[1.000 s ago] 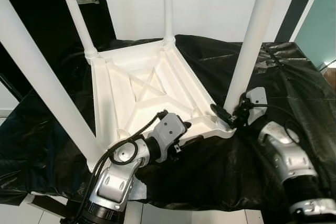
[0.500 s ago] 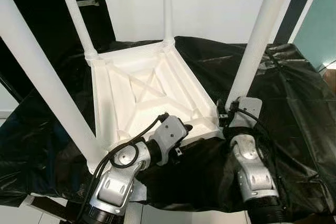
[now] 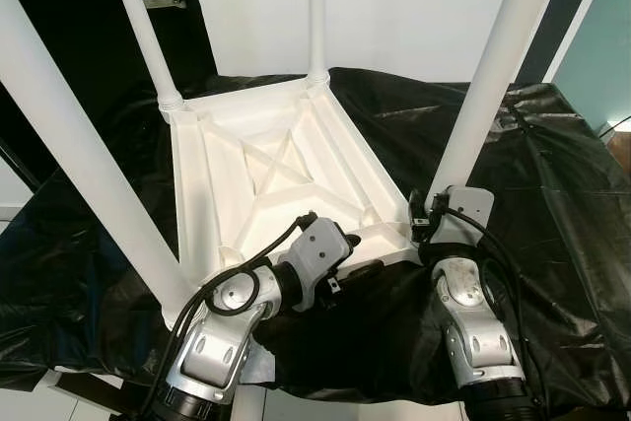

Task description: Building children table

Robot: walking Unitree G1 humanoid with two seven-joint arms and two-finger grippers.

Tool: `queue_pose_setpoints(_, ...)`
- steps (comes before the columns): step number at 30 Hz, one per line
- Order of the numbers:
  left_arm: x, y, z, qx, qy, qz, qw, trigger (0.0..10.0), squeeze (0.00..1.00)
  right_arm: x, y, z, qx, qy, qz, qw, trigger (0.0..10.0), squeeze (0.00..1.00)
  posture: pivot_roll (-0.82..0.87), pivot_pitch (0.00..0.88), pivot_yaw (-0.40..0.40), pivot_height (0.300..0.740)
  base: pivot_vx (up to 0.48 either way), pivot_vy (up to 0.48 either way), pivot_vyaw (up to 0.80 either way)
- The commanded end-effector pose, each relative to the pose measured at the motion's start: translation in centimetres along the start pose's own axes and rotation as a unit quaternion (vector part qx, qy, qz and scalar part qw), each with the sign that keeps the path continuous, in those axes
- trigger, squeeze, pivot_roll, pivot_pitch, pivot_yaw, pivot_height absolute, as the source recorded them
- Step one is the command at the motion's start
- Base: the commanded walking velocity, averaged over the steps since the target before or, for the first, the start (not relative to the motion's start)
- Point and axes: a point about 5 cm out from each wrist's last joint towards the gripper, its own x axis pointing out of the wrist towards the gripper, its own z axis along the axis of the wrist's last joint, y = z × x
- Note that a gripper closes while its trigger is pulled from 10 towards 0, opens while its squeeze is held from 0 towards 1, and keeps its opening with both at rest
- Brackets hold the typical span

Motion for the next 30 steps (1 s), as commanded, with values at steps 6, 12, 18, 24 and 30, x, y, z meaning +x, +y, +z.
queue_pose_setpoints(6,0.0,0.2,-0.1,0.0,0.006,0.03,1.0,10.0,0.0,-1.3,-0.5,-0.4,0.019,-0.002,0.056,0.998,10.0,1.0,-0.04,0.0,0.013,0.74,0.0,0.0,0.0)
queue_pose_setpoints(12,0.0,0.2,-0.2,-0.001,0.006,0.03,1.0,10.0,0.0,-1.8,-2.8,-0.2,0.021,-0.015,0.128,0.991,10.0,1.0,-0.04,0.0,0.014,0.74,0.0,0.0,0.0)
queue_pose_setpoints(18,0.1,0.4,-0.2,0.001,0.006,0.028,1.0,10.0,0.0,-1.3,-4.8,-0.1,0.013,-0.003,0.227,0.974,10.0,0.0,-0.05,0.0,0.019,0.74,0.0,0.0,0.0)
queue_pose_setpoints(24,0.3,0.5,-0.2,0.003,0.004,0.028,1.0,10.0,0.0,0.2,-5.7,0.0,-0.016,0.01,0.297,0.955,10.0,0.0,-0.05,0.0,0.021,0.74,0.0,0.0,0.0)
queue_pose_setpoints(30,0.4,0.6,0.0,0.002,0.001,0.032,0.999,10.0,0.0,2.2,-5.2,0.5,-0.052,0.019,0.374,0.926,10.0,0.0,-0.05,0.0,0.018,0.74,0.0,0.0,0.0)
